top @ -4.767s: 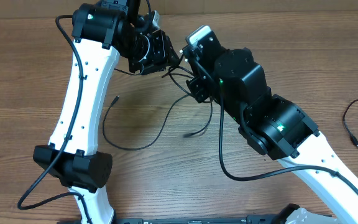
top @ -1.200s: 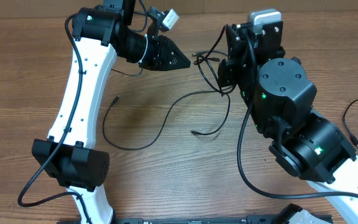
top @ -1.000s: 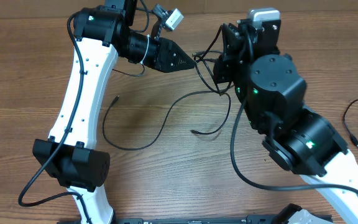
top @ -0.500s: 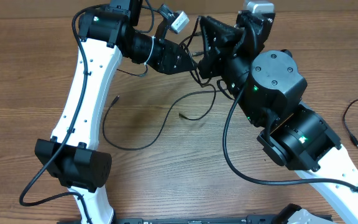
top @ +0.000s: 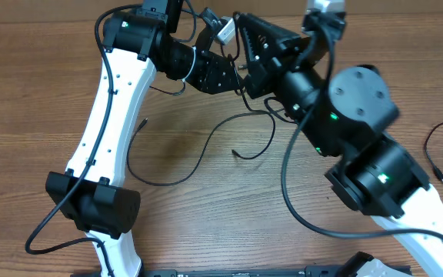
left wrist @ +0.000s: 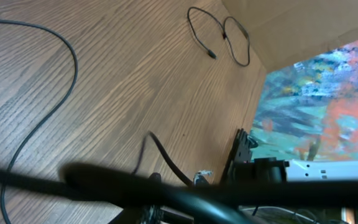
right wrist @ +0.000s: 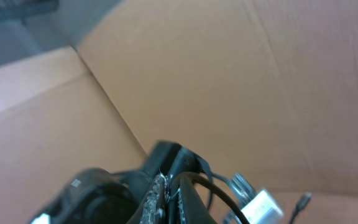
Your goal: Untangle cables
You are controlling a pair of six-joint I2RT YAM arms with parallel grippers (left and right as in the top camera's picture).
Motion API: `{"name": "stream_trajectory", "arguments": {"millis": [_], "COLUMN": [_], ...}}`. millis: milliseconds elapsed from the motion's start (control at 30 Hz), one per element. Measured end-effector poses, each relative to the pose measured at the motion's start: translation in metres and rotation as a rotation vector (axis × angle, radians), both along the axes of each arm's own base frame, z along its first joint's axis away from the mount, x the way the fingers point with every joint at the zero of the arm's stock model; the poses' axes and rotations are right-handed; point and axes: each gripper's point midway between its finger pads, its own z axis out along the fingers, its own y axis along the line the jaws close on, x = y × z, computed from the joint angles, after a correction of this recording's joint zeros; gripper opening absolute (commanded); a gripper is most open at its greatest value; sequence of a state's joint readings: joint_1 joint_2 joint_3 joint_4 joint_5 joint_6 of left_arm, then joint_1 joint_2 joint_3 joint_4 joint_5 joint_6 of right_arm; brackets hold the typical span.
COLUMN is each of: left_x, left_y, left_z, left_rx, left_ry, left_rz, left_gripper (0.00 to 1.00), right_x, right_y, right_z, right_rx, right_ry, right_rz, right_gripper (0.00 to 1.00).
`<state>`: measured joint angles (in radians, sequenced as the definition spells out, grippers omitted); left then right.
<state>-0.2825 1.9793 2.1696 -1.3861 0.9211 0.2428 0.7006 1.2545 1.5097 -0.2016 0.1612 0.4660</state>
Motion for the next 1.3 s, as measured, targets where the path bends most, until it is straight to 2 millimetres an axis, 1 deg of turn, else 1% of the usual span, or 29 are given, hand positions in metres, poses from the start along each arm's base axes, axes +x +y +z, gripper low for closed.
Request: {"name": "stream_trajectory", "arguments": {"millis": [167,300,367,533,700,833,1033,1100,1200,1300], "left_x": [0.006,0.014,0.017,0.021,0.021,0.023,0.027,0.025,0.018,0.010], "left_y": [0.000,0.006,0.010,0.015,0.021,0.026,0.034,0.035,0.036,0.038], "left_z": [-0.007,-0.024,-0.034,-0.056,-0.067,-0.071,-0.077,-0.078,-0.080,-0.082], "left_rx": [0.045,0.115,0.148,0.200,0.243,0.275,0.326,0.334,0.345,0.357], "left_ry": [-0.026,-0.008,0.009,0.059,0.079,0.074,0.090,0.107,0.144,0.189], "left_rz": [0.018,0.071,0.098,0.146,0.171,0.190,0.242,0.249,0.253,0.249], "left_gripper": [0.18,0.19,0.20,0.22,0.22,0.25,0.24,0.24,0.29,0.31], "right_x": [-0.018,-0.029,-0.031,-0.031,-0.028,-0.027,-0.026,-0.025,-0.022,-0.018], "right_y": [-0.015,-0.028,-0.033,-0.046,-0.056,-0.066,-0.077,-0.083,-0.095,-0.113], "right_z": [0.025,0.038,0.041,0.042,0.042,0.043,0.042,0.041,0.036,0.033], "right_rx": [0.022,-0.007,-0.023,-0.067,-0.102,-0.112,-0.139,-0.148,-0.171,-0.212], "right_ry": [-0.073,-0.133,-0.152,-0.166,-0.178,-0.177,-0.175,-0.168,-0.146,-0.131], "right_rz": [-0.006,-0.031,-0.054,-0.117,-0.182,-0.232,-0.295,-0.330,-0.399,-0.506], "right_gripper": [0.04,0.04,0.04,0.04,0.04,0.04,0.04,0.04,0.04,0.04]}}
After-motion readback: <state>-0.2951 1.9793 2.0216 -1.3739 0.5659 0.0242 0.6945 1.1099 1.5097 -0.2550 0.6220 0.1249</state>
